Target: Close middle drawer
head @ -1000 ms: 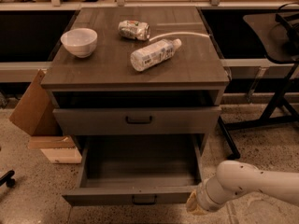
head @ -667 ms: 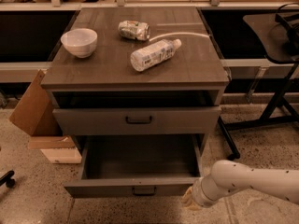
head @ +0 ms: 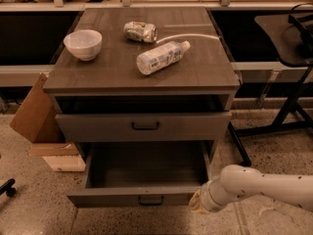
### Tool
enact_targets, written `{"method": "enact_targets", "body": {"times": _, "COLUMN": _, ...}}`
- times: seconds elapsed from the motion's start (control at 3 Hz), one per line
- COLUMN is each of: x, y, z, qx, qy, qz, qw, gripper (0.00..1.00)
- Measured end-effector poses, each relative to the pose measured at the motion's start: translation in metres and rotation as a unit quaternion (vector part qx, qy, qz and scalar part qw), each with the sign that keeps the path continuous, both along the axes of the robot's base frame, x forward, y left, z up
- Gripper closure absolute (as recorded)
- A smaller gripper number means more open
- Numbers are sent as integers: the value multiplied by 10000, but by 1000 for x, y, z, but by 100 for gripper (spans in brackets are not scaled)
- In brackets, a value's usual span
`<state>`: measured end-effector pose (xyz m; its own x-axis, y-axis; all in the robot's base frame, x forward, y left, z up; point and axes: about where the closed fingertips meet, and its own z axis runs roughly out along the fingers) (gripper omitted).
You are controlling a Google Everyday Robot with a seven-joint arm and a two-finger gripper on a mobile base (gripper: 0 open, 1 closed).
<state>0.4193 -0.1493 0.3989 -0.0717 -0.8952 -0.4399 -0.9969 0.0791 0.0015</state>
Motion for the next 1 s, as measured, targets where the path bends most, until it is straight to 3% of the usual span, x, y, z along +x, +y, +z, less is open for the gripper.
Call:
{"method": "enact_targets", "body": {"times": 0.67, "x": 44, "y": 3, "z": 16, "qx": -4, "qy": -437, "qz": -25, "qw": 9990, "gripper": 100}}
{"method": "enact_targets", "body": {"times": 1.0, "x": 60, "y": 4, "z": 20, "qx": 24, "qy": -521, "qz": -49, "qw": 9986, "gripper": 100}}
